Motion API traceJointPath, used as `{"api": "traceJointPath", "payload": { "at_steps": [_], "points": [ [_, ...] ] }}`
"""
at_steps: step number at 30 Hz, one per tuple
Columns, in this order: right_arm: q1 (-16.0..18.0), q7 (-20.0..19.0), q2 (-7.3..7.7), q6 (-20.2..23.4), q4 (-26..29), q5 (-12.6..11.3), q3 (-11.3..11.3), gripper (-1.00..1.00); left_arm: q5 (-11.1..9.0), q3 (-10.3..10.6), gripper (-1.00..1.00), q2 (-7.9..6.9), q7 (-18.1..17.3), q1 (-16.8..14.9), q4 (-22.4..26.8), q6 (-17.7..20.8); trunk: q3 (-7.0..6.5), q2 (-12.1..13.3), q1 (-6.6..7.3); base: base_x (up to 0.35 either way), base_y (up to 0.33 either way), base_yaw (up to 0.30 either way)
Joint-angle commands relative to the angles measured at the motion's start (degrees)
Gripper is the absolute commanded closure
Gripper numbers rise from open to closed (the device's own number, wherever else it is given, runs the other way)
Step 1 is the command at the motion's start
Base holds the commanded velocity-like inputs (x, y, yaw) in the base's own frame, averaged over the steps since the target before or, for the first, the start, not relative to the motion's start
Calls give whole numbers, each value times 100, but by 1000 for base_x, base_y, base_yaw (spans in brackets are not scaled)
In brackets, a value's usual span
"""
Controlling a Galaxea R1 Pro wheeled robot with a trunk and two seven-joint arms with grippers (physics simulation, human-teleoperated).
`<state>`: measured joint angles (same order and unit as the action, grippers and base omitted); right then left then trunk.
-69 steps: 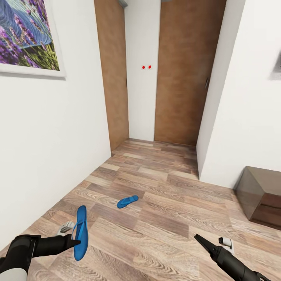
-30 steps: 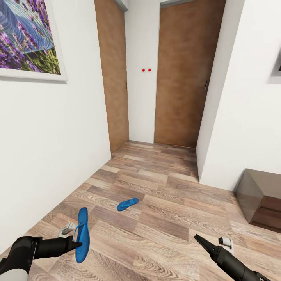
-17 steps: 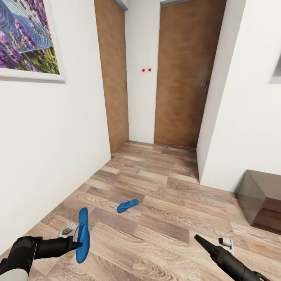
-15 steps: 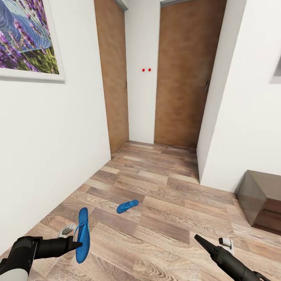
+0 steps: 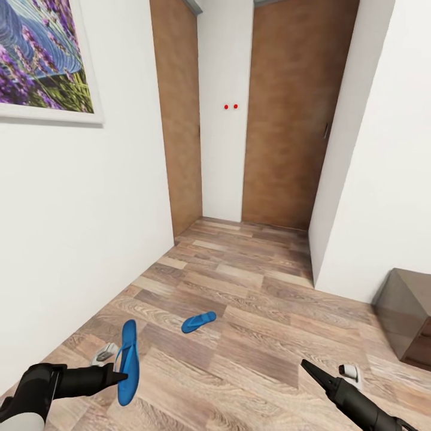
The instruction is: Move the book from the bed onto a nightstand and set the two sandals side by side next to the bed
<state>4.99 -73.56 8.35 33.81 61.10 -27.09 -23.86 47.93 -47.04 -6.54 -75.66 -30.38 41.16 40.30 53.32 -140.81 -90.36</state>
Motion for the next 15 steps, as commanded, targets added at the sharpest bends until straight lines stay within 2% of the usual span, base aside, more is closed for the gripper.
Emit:
{"api": "traceJointPath", "payload": {
  "at_steps": [1,10,15],
  "points": [
    [2,-9,3,50,-1,-22,-5,-100,59,-29,100,7,-55,-9,1,57,6,-3,0,115,-58,223],
    [2,-2,1,38,0,-16,1,-100,59,-23,100,18,-46,-7,-11,57,6,-3,0,115,-90,252],
    [2,0,-1,38,2,-16,3,-100,74,-23,100,73,-45,-6,-12,57,6,-3,0,114,-145,261]
  ]
}}
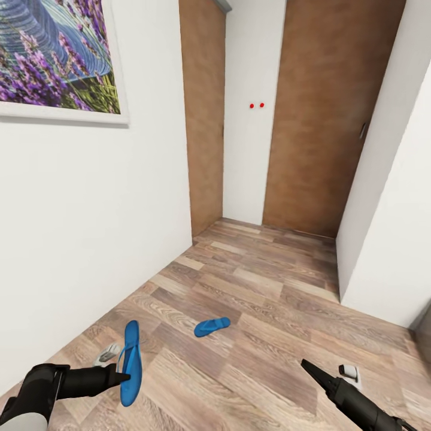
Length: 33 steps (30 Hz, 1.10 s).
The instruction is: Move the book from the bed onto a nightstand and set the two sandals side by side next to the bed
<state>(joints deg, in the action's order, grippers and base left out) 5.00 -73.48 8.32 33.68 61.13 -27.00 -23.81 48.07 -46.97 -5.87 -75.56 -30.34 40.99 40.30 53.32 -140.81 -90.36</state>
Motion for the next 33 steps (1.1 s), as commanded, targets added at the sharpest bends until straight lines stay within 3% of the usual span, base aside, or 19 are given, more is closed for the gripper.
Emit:
{"api": "traceJointPath", "payload": {
  "at_steps": [1,12,33],
  "points": [
    [1,-8,0,51,-2,-25,-2,-100,62,-31,100,16,-55,-11,5,57,6,-3,0,114,-131,261],
    [1,-3,-6,52,-5,-23,-6,-100,62,-32,100,25,-55,-12,5,60,8,-3,0,114,-35,238],
    [1,61,5,88,-127,-29,-21,-100,61,-30,100,38,-47,-12,5,61,10,-3,0,108,-76,15]
  ]
}}
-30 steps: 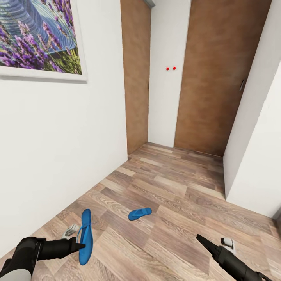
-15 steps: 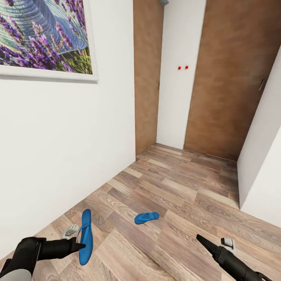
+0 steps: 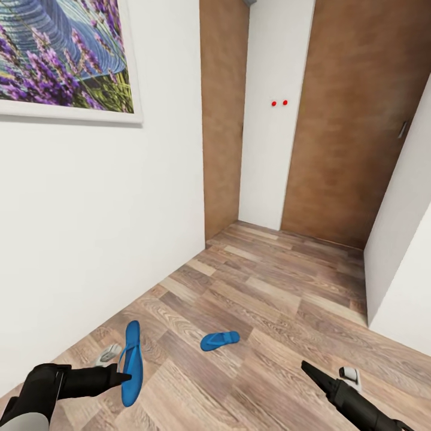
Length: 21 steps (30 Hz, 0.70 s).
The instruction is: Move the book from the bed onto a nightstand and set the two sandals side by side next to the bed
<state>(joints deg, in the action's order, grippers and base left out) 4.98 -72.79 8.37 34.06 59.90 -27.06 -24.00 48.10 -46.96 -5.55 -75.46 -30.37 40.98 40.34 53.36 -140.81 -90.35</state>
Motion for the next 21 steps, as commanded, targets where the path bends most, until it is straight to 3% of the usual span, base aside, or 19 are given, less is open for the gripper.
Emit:
{"api": "traceJointPath", "payload": {
  "at_steps": [1,7,21],
  "points": [
    [3,-8,0,50,-33,-25,-1,-100,58,-29,100,6,-57,-8,7,58,6,-3,0,121,-112,11],
    [3,0,-15,8,-148,-50,-6,-100,59,-26,100,9,-56,-8,7,61,6,-3,0,122,-132,143],
    [3,9,-27,-5,-171,-29,32,-100,59,-24,100,12,-56,-11,7,62,6,-3,0,116,-179,256]
  ]
}}
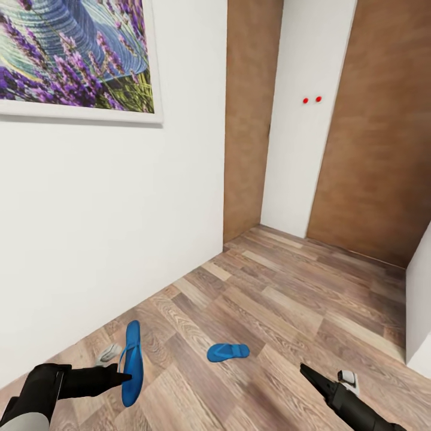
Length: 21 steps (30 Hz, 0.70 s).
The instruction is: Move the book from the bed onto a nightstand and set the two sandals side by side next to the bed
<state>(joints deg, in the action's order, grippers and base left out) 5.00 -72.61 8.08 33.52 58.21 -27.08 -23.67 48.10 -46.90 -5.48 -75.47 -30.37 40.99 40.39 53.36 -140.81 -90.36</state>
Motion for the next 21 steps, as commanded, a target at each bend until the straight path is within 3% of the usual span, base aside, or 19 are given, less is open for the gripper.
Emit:
{"api": "traceJointPath", "payload": {
  "at_steps": [1,21],
  "points": [
    [1,-8,1,50,-2,-26,-1,-100,59,-32,100,5,-55,-9,6,57,6,-3,0,100,-199,265],
    [1,238,-11,32,-2,-33,55,-100,66,-36,100,4,-55,-8,6,57,6,-3,0,98,-148,265]
  ]
}}
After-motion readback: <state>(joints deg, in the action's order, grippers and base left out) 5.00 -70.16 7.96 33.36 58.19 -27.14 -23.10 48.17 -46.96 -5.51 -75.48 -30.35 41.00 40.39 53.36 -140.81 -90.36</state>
